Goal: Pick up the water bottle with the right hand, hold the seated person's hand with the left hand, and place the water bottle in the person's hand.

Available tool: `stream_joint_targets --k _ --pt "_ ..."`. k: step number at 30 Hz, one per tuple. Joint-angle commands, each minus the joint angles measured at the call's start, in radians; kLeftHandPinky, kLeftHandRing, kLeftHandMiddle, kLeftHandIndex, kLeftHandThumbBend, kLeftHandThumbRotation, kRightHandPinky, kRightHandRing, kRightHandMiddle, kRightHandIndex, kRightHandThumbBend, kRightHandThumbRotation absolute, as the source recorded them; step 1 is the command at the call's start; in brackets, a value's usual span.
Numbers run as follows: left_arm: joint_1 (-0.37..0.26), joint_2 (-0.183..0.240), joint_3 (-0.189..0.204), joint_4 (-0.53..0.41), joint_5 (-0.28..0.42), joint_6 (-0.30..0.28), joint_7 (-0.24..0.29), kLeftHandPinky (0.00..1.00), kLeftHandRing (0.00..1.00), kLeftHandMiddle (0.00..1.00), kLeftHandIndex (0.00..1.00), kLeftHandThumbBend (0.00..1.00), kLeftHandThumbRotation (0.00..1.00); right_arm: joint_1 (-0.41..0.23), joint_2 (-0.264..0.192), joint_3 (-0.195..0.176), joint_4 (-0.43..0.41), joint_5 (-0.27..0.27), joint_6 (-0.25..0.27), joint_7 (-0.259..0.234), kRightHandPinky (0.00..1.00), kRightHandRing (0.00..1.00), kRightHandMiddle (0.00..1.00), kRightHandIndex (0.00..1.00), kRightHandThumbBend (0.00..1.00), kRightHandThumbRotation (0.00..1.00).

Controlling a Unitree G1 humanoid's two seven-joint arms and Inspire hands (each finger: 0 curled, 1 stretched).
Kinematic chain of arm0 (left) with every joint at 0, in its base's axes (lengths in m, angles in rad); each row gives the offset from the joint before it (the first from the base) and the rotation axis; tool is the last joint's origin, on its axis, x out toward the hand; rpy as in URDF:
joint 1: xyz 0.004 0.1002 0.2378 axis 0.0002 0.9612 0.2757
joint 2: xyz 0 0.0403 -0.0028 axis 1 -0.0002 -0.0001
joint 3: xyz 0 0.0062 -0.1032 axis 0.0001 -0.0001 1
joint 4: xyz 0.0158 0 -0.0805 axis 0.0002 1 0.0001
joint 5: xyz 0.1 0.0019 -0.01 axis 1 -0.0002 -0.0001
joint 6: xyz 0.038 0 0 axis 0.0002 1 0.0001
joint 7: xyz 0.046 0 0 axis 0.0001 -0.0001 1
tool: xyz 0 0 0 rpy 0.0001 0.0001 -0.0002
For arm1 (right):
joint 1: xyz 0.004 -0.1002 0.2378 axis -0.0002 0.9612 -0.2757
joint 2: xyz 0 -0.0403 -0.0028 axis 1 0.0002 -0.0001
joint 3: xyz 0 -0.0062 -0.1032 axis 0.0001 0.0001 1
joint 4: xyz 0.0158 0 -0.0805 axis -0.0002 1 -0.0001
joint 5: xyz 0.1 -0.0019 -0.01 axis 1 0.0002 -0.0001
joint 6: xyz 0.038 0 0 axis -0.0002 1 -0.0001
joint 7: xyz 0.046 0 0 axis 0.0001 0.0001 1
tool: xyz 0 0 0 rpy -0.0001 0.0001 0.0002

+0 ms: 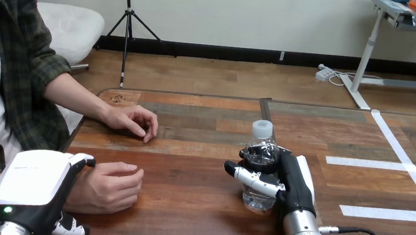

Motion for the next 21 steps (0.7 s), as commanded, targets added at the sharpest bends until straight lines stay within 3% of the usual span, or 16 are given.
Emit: stream_joint_targets --k 1,11,21 --pt "-0.04 0.019 0.003 -0.017 -0.011 -0.011 0.035 0.75 0.77 0.78 0.77 0.86 0.1 -0.079 0.014 -0.015 -0.011 0.016 -0.047 0.0 0.47 0.43 0.45 0.43 0.68 0.0" --pt "-0.04 0.018 0.002 -0.018 -0.016 -0.012 0.041 0.74 0.76 0.77 0.76 0.86 0.09 -0.079 0.009 -0.009 -0.013 0.003 -0.064 -0.026 0.47 0.43 0.44 0.41 0.68 0.0" --pt "-0.041 0.02 0.001 -0.015 -0.021 -0.014 0.045 0.73 0.75 0.76 0.76 0.86 0.08 -0.079 0.01 -0.019 -0.016 0.019 -0.075 -0.017 0.46 0.44 0.44 0.4 0.68 0.0"
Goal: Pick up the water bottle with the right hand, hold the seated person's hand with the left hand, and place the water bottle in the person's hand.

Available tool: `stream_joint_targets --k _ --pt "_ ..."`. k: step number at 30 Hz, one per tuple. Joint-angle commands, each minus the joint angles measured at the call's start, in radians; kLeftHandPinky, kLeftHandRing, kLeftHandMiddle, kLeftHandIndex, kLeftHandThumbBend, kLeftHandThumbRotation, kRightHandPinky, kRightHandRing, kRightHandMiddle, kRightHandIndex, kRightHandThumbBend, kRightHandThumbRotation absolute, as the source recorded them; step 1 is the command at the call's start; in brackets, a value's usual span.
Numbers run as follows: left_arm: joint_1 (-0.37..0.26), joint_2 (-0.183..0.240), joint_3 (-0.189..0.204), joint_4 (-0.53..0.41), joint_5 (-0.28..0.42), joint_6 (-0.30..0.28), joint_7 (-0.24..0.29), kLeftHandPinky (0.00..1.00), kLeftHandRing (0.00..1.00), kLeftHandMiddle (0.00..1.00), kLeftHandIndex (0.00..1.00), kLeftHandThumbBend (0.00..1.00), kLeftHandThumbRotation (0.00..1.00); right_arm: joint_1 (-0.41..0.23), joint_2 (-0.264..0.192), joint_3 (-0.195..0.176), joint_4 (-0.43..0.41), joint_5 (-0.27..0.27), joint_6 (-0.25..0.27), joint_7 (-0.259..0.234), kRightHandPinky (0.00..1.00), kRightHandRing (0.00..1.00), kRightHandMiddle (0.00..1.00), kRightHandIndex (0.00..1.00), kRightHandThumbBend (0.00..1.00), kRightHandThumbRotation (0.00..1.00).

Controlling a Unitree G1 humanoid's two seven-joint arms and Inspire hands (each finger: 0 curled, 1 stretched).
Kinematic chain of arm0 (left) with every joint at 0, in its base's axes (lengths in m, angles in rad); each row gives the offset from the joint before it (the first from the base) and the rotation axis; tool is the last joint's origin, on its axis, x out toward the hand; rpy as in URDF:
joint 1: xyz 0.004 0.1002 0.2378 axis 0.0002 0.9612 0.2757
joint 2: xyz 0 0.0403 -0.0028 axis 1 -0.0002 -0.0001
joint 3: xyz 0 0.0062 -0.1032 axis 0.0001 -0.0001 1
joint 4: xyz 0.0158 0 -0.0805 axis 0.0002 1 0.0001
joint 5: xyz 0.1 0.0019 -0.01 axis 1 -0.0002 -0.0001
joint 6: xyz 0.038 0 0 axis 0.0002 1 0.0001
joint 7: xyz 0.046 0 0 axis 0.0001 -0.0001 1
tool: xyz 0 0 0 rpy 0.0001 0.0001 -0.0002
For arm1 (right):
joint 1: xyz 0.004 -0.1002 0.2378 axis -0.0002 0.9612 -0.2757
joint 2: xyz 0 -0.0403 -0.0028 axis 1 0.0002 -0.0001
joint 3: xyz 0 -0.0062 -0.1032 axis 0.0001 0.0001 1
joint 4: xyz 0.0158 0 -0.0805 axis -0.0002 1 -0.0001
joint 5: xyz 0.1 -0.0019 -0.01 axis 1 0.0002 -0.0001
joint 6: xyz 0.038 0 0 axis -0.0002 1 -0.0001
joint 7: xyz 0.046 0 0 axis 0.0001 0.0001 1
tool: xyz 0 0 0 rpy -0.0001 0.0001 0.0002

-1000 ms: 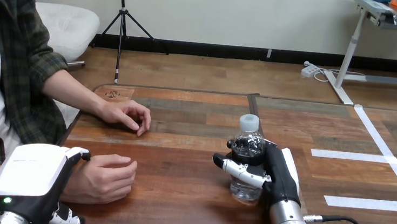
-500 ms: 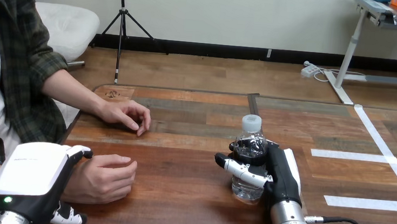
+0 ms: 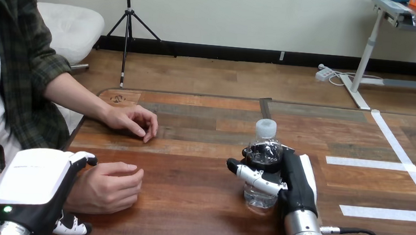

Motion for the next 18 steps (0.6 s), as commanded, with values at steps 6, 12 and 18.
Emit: stream_joint_targets --k 6,12,18 --pt "-0.04 0.018 0.001 -0.019 -0.004 -0.002 0.022 0.73 0.75 0.76 0.76 0.86 0.08 -0.079 0.007 -0.019 -0.025 0.021 -0.055 0.004 0.47 0.45 0.44 0.4 0.68 0.0" --pt "-0.041 0.018 0.0 -0.019 -0.003 0.0 0.02 0.74 0.75 0.76 0.77 0.85 0.08 -0.079 0.009 -0.029 -0.028 0.034 -0.065 0.017 0.46 0.44 0.44 0.4 0.68 0.0" --pt "-0.043 0.019 -0.001 -0.013 0.0 -0.003 0.027 0.74 0.75 0.76 0.77 0.85 0.08 -0.08 0.006 -0.03 -0.033 0.043 -0.071 0.021 0.45 0.44 0.44 0.4 0.68 0.0"
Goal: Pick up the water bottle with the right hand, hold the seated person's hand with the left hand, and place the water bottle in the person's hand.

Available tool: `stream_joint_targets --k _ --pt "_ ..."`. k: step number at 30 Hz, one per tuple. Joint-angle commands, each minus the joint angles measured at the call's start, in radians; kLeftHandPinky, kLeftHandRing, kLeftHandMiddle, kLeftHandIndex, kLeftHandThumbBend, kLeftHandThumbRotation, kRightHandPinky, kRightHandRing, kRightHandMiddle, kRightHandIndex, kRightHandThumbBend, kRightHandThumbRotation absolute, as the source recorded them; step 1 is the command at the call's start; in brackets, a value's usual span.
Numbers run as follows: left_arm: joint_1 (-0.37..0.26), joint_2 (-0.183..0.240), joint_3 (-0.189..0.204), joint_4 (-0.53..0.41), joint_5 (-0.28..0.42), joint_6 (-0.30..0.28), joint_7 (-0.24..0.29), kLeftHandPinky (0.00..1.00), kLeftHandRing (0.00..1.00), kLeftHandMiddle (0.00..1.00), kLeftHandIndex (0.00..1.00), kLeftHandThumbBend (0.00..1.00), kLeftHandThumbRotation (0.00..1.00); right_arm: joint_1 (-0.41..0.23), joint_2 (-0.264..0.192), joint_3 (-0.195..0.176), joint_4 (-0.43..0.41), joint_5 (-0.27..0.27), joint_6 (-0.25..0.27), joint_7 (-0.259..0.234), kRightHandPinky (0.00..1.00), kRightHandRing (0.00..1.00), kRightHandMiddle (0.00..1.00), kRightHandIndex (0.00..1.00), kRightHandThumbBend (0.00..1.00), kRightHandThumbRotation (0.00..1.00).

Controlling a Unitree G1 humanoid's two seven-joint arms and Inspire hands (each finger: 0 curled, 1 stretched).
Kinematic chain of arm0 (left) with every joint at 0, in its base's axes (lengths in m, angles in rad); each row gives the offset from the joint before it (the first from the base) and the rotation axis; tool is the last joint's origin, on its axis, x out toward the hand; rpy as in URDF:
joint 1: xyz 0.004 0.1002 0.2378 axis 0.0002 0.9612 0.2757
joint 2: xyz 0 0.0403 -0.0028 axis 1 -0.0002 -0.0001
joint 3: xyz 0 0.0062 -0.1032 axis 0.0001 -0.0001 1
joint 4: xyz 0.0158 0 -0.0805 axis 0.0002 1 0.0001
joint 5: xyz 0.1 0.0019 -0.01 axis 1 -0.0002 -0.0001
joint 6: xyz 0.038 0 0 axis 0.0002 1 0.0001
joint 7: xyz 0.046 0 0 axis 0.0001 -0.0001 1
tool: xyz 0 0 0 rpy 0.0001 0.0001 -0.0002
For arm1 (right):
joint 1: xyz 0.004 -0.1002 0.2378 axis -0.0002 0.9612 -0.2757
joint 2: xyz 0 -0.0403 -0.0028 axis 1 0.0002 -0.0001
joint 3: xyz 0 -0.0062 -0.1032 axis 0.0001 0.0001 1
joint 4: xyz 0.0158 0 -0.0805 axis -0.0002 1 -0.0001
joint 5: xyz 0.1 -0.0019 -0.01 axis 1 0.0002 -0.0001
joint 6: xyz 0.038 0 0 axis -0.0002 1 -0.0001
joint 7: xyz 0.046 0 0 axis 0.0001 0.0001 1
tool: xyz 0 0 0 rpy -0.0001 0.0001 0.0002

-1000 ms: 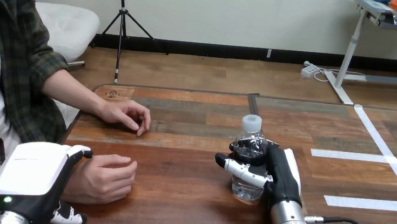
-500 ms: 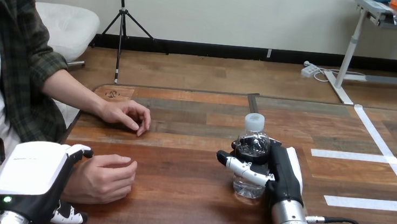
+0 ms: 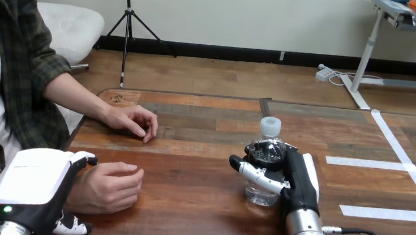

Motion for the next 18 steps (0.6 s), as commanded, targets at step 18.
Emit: stream_joint_targets --k 18 --pt "-0.048 0.02 -0.002 -0.001 -0.002 -0.013 0.053 0.73 0.75 0.76 0.76 0.86 0.08 -0.09 0.017 -0.044 -0.062 0.064 -0.095 0.043 0.43 0.44 0.44 0.4 0.68 0.0"
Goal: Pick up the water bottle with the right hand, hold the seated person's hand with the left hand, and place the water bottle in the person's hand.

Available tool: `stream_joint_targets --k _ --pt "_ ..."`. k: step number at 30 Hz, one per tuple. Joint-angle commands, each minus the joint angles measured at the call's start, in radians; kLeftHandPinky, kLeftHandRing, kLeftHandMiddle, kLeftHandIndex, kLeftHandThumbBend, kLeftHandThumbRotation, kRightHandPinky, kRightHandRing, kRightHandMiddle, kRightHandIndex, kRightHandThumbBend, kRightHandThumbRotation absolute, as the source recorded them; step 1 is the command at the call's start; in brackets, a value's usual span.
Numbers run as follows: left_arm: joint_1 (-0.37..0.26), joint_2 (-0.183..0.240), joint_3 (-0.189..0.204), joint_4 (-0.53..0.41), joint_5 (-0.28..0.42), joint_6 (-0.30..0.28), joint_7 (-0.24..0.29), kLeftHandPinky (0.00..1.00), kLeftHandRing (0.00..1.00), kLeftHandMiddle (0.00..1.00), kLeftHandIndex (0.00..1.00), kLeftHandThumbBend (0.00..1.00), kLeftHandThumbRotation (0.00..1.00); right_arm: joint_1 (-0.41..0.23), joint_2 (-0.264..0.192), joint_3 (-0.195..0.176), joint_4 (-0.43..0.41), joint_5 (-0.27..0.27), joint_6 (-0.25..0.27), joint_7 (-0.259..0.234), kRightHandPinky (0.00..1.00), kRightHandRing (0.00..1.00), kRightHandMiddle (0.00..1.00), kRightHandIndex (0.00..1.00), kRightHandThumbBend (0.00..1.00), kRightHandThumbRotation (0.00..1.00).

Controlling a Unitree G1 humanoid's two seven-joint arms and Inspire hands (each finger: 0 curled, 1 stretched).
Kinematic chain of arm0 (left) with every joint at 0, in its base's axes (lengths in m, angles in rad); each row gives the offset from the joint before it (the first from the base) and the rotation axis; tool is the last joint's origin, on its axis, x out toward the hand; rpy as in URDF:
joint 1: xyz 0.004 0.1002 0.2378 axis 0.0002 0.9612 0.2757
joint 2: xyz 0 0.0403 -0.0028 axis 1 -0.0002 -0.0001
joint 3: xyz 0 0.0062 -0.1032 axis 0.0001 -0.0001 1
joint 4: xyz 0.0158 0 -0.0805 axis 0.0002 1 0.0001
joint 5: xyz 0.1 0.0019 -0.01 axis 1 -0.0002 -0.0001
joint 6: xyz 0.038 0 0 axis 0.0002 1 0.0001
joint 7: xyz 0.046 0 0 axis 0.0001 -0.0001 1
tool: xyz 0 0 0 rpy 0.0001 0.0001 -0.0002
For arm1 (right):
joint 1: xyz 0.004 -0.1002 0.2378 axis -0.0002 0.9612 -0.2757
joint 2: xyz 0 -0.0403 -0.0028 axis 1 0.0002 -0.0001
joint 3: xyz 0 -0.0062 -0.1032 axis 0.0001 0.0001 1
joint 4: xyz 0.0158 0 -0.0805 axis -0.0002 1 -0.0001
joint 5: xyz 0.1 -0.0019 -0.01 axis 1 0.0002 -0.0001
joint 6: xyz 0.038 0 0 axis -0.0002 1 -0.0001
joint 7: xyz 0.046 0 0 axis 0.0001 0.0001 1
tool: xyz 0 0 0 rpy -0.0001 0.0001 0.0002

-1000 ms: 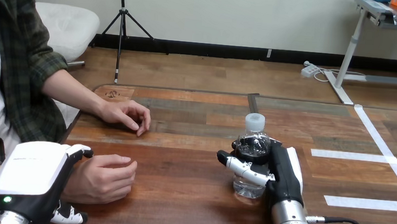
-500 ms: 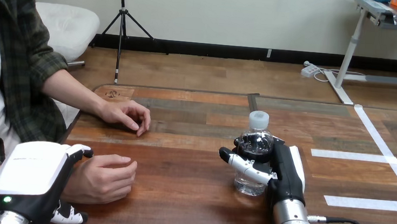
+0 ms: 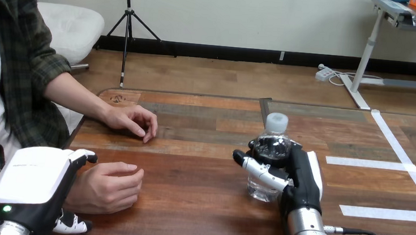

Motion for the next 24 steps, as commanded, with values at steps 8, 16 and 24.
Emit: stream_joint_targets --k 8,16,24 --pt "-0.052 0.02 -0.001 0.003 -0.004 -0.011 0.035 0.73 0.75 0.76 0.76 0.86 0.07 -0.092 0.005 -0.017 -0.083 0.018 -0.079 0.015 0.43 0.44 0.44 0.4 0.68 0.0" --pt "-0.055 0.018 -0.002 0.005 -0.001 -0.008 0.039 0.73 0.75 0.76 0.76 0.87 0.06 -0.092 0.003 -0.011 -0.111 0.007 -0.091 0.004 0.44 0.44 0.44 0.39 0.68 0.0" --pt "-0.059 0.015 -0.003 0.007 0.001 -0.005 0.041 0.73 0.75 0.76 0.76 0.88 0.06 -0.088 0.008 -0.012 -0.148 0.013 -0.1 0.01 0.43 0.44 0.43 0.38 0.68 0.0"
